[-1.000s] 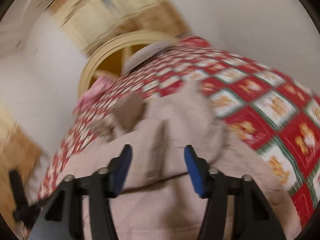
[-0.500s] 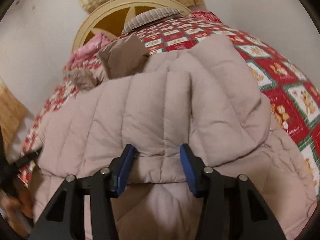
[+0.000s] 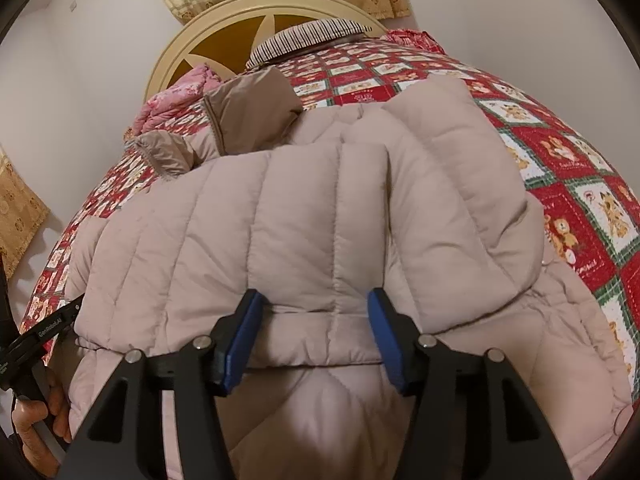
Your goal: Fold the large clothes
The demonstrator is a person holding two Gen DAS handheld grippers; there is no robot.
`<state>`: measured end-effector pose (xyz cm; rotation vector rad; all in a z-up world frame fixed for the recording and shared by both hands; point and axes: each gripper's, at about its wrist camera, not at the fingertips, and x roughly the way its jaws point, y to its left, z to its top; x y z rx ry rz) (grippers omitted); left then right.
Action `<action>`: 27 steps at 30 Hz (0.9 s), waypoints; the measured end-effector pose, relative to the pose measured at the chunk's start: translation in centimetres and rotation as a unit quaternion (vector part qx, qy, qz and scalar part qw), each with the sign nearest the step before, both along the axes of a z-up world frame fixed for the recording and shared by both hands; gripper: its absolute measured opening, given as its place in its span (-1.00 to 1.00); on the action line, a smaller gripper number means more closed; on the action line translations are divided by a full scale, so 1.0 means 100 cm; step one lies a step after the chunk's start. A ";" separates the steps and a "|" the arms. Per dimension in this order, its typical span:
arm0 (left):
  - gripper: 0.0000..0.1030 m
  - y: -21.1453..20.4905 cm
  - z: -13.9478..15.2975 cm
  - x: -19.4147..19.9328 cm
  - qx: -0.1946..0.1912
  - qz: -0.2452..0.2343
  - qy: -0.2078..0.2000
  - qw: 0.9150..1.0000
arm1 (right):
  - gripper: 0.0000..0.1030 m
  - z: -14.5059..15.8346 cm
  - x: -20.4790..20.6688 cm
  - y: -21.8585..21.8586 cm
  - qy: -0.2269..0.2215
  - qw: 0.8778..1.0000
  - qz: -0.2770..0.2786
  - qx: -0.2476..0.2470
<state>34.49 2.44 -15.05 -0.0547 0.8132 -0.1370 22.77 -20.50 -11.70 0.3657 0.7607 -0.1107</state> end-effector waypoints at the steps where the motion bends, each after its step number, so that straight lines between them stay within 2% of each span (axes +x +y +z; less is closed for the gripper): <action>1: -0.66 -0.002 0.000 0.000 0.007 0.000 -0.001 1.000 | 0.14 0.000 0.000 0.000 0.000 1.000 0.000 -0.001; 5: -0.65 -0.003 -0.001 -0.001 0.020 0.001 -0.003 1.000 | 0.28 0.001 0.000 0.001 0.002 1.000 0.002 0.001; 6: -0.65 -0.003 -0.001 -0.001 0.017 0.001 -0.002 1.000 | 0.40 0.001 0.002 0.002 0.009 1.000 0.003 -0.001; 9: -0.65 0.003 -0.001 0.000 -0.005 0.001 0.000 1.000 | 0.46 0.016 0.006 0.012 0.052 0.998 0.001 -0.022; 12: -0.65 0.006 -0.001 0.001 -0.018 0.001 0.001 1.000 | 0.51 0.048 0.008 0.012 0.027 1.000 0.017 0.001; 13: -0.65 0.005 -0.001 0.001 -0.018 0.001 0.001 1.000 | 0.59 0.064 0.013 0.010 0.011 1.000 0.020 0.010; 15: -0.65 0.005 -0.001 0.001 -0.014 0.001 0.000 1.000 | 0.74 0.089 0.031 0.002 -0.001 1.000 0.016 0.024; 17: -0.65 0.006 -0.001 0.001 -0.013 0.001 0.000 1.000 | 0.78 0.111 0.063 -0.009 -0.003 0.999 0.008 0.047; 19: -0.65 0.006 -0.001 0.001 -0.016 0.001 0.000 1.000 | 0.78 0.122 0.106 -0.017 0.022 0.999 -0.003 0.047; 22: -0.65 0.008 -0.001 0.002 -0.022 0.001 0.000 1.000 | 0.78 0.120 0.155 -0.026 0.055 0.997 -0.039 0.032; 27: -0.65 0.007 -0.001 0.002 -0.025 0.001 0.000 1.000 | 0.72 0.092 0.211 -0.024 0.122 0.992 -0.034 0.009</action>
